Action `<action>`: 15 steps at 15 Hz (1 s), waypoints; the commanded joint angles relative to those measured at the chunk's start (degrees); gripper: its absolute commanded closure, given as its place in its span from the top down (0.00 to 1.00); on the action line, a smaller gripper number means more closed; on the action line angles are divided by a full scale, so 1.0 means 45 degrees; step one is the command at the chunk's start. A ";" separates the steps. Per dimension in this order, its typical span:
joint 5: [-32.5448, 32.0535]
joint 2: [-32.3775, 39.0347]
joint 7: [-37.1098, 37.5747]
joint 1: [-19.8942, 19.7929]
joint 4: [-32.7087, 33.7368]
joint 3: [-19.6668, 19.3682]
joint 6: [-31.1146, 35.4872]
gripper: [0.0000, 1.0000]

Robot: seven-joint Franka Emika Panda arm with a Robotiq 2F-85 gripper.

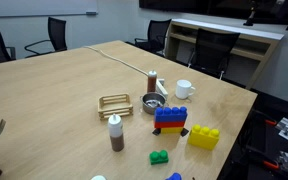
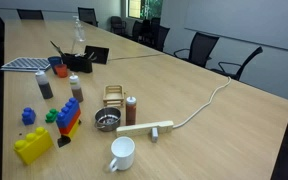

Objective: Take the green legos and put it on the yellow legos

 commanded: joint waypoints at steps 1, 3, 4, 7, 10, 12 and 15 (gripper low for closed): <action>0.0157 0.0039 -0.0161 -0.0259 0.0043 0.0174 -0.0043 1.00; 0.0157 0.0039 -0.0161 -0.0259 0.0043 0.0174 -0.0042 1.00; 0.0157 0.0039 -0.0161 -0.0259 0.0043 0.0174 -0.0042 1.00; 0.0165 0.0140 -0.0193 -0.0188 0.0064 0.0229 -0.0051 1.00; 0.0223 0.0400 -0.0353 0.0229 -0.0141 0.0687 0.0302 1.00; 0.0300 0.0629 -0.0404 0.0657 -0.0444 0.1184 0.0704 1.00; 0.0609 0.1220 -0.0391 0.1480 -0.1142 0.2021 0.1793 1.00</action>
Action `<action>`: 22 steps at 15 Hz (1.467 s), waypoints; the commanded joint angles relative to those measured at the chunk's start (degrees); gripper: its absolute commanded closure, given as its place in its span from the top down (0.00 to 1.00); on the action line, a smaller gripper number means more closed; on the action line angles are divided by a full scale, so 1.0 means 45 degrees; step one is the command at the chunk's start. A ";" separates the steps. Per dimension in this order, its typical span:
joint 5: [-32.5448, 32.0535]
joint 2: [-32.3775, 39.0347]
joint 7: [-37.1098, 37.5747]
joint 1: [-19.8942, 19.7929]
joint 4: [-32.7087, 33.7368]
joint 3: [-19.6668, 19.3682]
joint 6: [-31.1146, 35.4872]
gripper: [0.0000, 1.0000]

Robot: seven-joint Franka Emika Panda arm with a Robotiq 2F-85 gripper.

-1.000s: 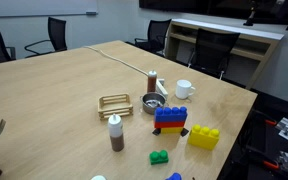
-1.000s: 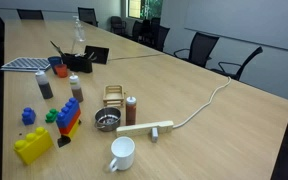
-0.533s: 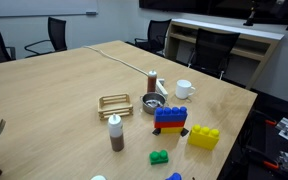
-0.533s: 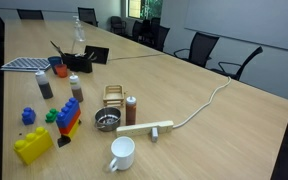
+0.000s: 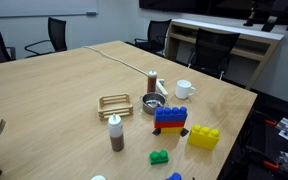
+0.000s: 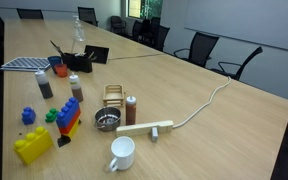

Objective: Take the green legos and put it on the yellow legos

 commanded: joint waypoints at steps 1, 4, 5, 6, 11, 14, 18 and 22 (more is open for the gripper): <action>0.0427 0.0713 -0.0322 0.0652 -0.0584 0.0718 0.1436 1.00; 0.0843 0.1542 -0.0503 0.1501 -0.0980 0.1250 0.2995 1.00; 0.0646 0.1254 -0.0052 0.1276 -0.0913 0.1252 0.2388 1.00; 0.0654 0.1434 0.0016 0.1404 -0.0945 0.1342 0.2530 1.00; 0.0656 0.1287 0.0015 0.1324 -0.0936 0.1268 0.2490 1.00; 0.0679 0.1502 -0.0189 0.1524 -0.0834 0.1374 0.2683 1.00; 0.0801 0.2723 -0.0685 0.2494 -0.0360 0.2042 0.3447 1.00; 0.0972 0.4898 -0.1335 0.3761 0.0228 0.2800 0.5294 1.00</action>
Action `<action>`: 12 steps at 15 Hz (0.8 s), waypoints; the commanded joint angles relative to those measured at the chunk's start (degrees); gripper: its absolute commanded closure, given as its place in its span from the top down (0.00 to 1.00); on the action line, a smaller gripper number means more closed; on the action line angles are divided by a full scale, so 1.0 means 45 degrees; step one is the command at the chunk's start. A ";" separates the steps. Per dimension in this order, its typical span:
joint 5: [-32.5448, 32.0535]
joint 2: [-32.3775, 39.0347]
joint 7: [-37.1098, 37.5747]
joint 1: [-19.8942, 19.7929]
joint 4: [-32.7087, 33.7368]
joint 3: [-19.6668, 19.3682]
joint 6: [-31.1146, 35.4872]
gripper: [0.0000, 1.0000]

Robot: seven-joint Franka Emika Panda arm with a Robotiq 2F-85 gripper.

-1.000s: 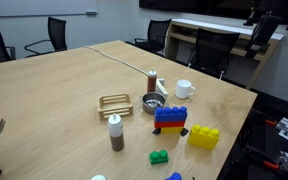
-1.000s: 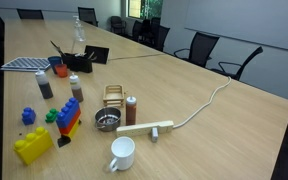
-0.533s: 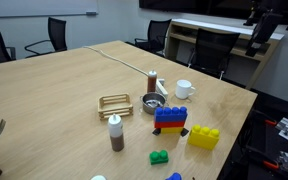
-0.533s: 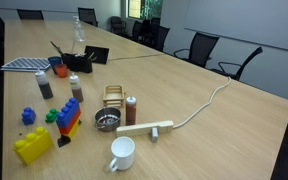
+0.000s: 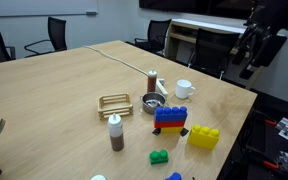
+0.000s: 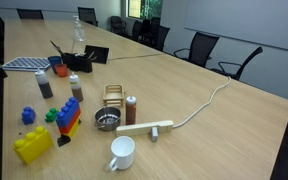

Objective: Take the green legos and put it on the yellow legos

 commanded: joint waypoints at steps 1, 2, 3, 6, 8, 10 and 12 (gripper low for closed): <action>0.0270 0.2250 -0.1104 0.0681 0.0955 0.0338 0.1382 1.00; 0.0280 0.2899 -0.1304 0.0859 0.1194 0.0433 0.1828 1.00; 0.0344 0.3519 -0.1549 0.1014 0.1466 0.0497 0.2184 1.00; 0.1129 0.5311 -0.3159 0.1469 0.2269 0.0472 0.2485 1.00; 0.0939 0.5056 -0.2679 0.1205 0.1895 0.0793 0.2545 1.00; 0.1024 0.5538 -0.2836 0.1174 0.2049 0.0834 0.2585 1.00; 0.1026 0.5321 -0.2814 0.1182 0.2040 0.0819 0.2559 1.00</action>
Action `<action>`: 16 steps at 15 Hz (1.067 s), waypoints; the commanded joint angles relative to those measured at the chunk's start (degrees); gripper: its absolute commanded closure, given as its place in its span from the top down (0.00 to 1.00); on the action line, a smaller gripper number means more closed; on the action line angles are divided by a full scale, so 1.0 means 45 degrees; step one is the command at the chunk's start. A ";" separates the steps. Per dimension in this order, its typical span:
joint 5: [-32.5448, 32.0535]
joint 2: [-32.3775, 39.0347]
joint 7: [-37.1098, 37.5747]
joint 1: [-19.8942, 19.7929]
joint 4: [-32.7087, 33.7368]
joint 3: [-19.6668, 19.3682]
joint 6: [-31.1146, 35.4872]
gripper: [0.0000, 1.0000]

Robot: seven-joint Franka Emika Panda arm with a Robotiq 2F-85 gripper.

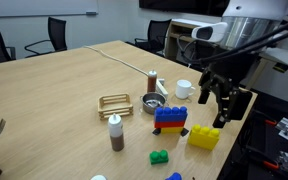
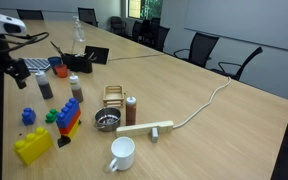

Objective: Take the green legos and put it on the yellow legos

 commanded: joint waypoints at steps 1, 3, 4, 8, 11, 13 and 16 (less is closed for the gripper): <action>0.0040 -0.0083 -0.0024 -0.0222 0.0021 0.0220 -0.0041 1.00; 0.0040 -0.0102 -0.0016 -0.0223 0.0001 0.0231 -0.0041 1.00; 0.0039 -0.0099 -0.0016 -0.0227 -0.0007 0.0231 -0.0041 1.00; -0.0554 0.0863 -0.0441 -0.0221 0.0345 0.0381 0.0566 1.00; -0.1477 0.2201 -0.0770 -0.0224 0.0880 0.0612 0.1274 1.00; -0.2270 0.3124 -0.0882 -0.0240 0.1334 0.0731 0.1866 1.00; -0.2789 0.4611 -0.1457 -0.0347 0.2264 0.0888 0.2406 1.00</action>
